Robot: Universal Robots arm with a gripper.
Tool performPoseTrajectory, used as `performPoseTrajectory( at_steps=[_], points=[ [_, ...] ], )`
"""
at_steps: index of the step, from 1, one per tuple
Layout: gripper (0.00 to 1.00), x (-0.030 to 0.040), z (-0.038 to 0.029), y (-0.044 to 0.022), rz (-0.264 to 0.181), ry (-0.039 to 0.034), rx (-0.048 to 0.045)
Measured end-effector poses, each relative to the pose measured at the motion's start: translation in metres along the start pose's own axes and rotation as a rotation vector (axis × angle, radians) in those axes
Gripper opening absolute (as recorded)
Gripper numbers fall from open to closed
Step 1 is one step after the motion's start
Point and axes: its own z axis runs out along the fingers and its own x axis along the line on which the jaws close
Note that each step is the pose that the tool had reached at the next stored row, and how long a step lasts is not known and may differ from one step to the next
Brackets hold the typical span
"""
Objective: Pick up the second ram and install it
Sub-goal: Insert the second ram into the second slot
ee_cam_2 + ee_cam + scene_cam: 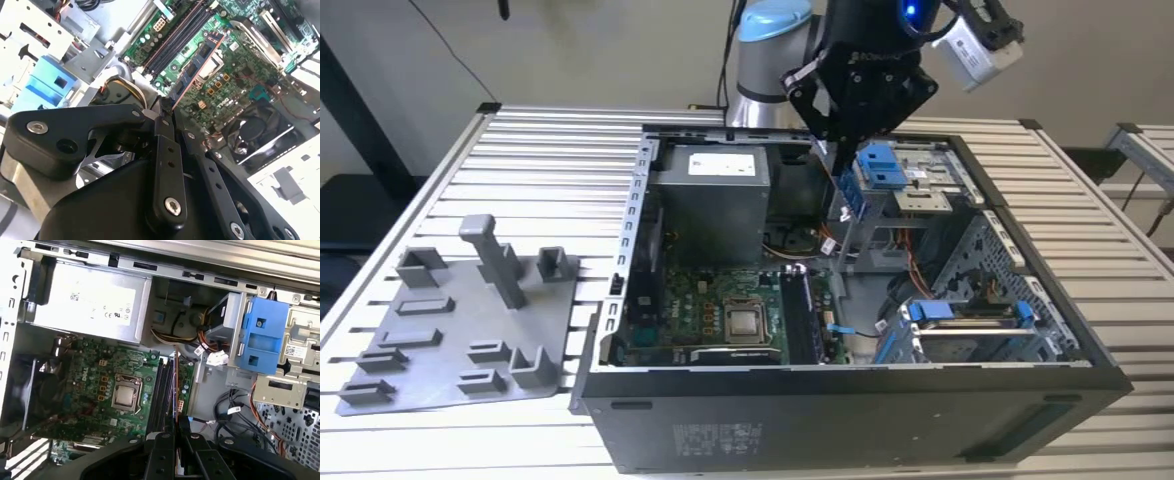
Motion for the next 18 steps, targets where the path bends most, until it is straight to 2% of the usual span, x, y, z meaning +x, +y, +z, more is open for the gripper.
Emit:
performPoseTrajectory(
  at_steps=[11, 18],
  points=[
    [0.14, 0.0, 0.0048, -0.0001, 0.144, -0.0041, 0.001],
    [0.14, 0.0, 0.007, -0.0002, 0.154, -0.0043, 0.0038]
  ],
)
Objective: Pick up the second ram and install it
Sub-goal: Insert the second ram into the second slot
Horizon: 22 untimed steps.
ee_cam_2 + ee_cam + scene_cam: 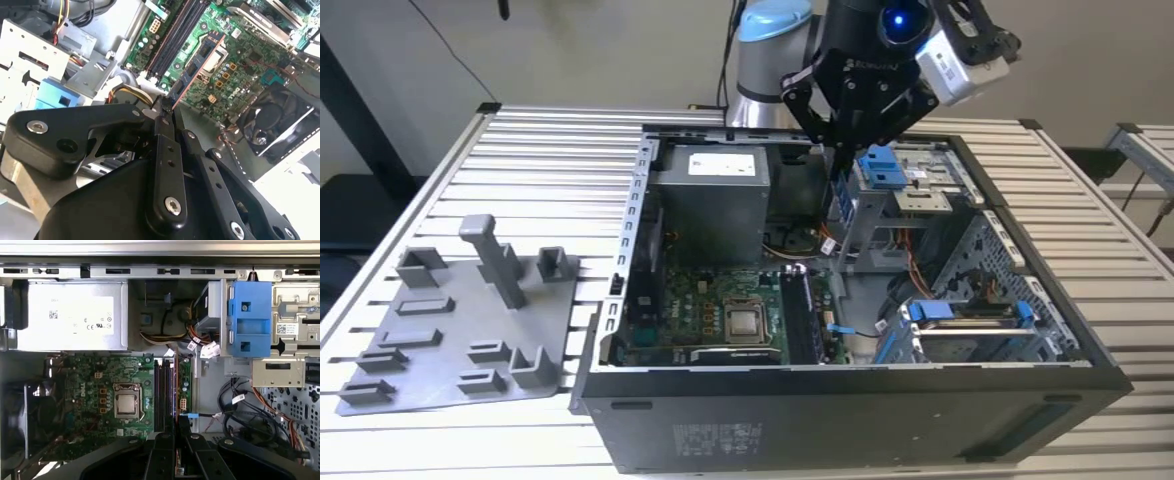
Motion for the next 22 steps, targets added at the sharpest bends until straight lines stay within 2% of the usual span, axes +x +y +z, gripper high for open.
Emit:
performPoseTrajectory(
  at_steps=[19, 22],
  points=[
    [0.14, 0.0003, 0.0333, -0.0011, 0.002, -0.0002, 0.0082],
    [0.14, 0.0011, 0.0388, -0.0014, 0.004, -0.0024, 0.0086]
  ],
)
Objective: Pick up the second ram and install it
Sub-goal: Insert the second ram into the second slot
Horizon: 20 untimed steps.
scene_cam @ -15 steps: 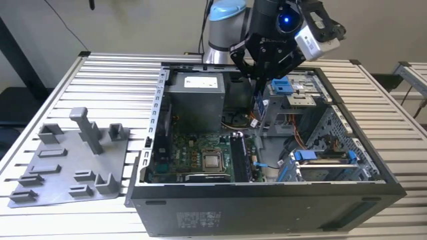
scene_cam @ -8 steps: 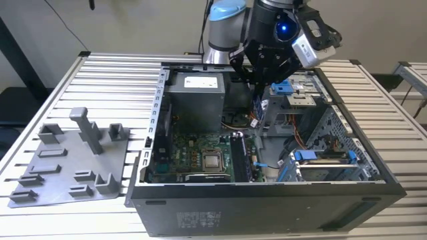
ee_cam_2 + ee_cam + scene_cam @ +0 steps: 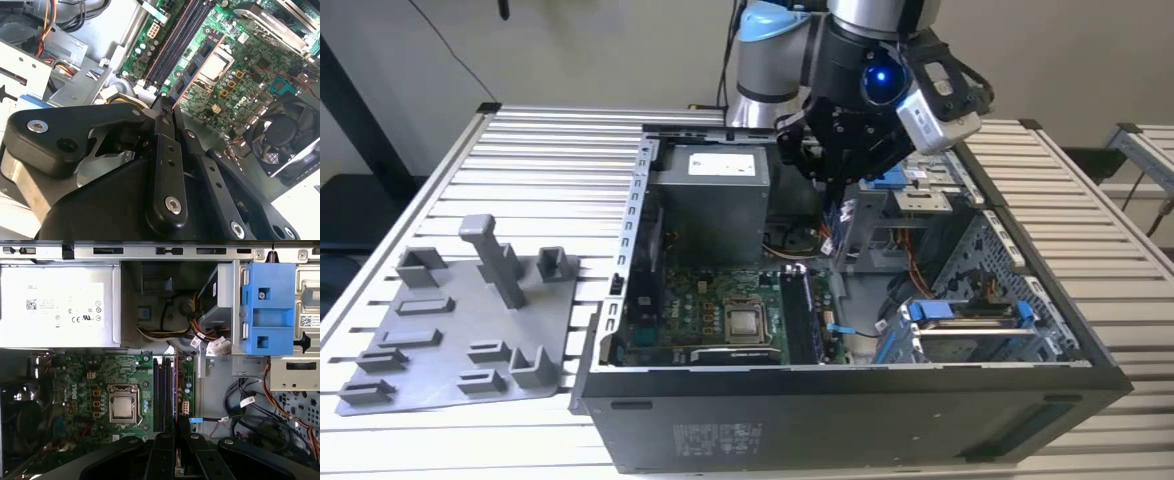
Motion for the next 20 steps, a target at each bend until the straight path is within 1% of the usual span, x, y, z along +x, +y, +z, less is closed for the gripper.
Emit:
performPoseTrajectory(
  at_steps=[8, 11, 20],
  points=[
    [0.14, 0.0009, 0.0142, -0.0023, 0.002, -0.0015, 0.0005],
    [0.14, 0.0009, 0.0181, -0.003, 0.002, -0.0015, 0.0005],
    [0.14, 0.0009, 0.0243, -0.0043, 0.001, -0.0014, 0.001]
  ],
)
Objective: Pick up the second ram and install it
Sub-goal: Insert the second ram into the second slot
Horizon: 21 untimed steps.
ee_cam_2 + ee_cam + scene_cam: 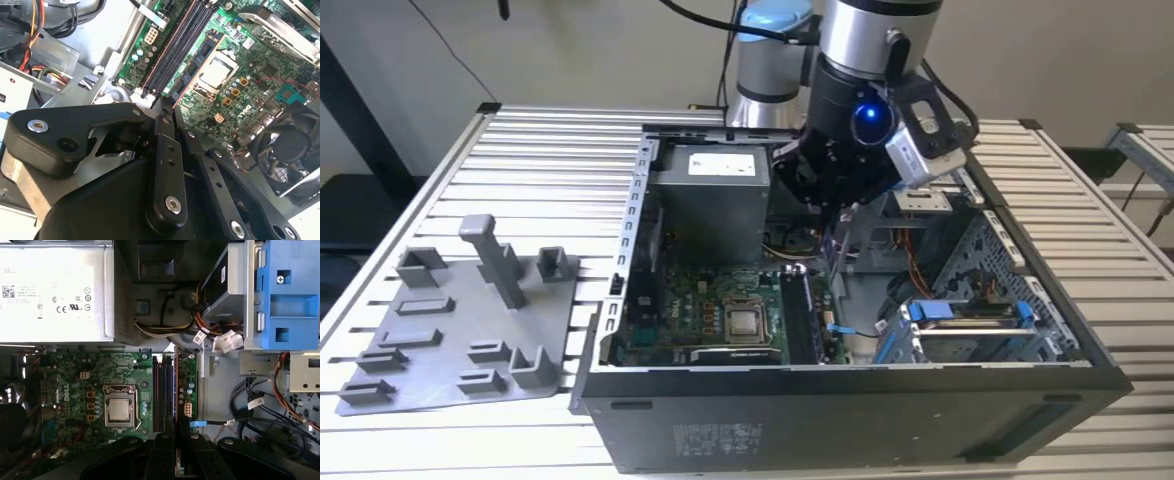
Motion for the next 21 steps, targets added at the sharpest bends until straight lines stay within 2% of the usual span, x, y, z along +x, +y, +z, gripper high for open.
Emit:
performPoseTrajectory(
  at_steps=[6, 19, 21],
  points=[
    [0.14, 0.0001, 0.0078, -0.0001, 0.0, -0.0001, 0.0012],
    [0.14, 0.0, 0.0084, -0.0001, 0.001, 0.0023, 0.002],
    [0.14, 0.0, 0.0113, -0.0002, 0.0, 0.0023, 0.0068]
  ],
)
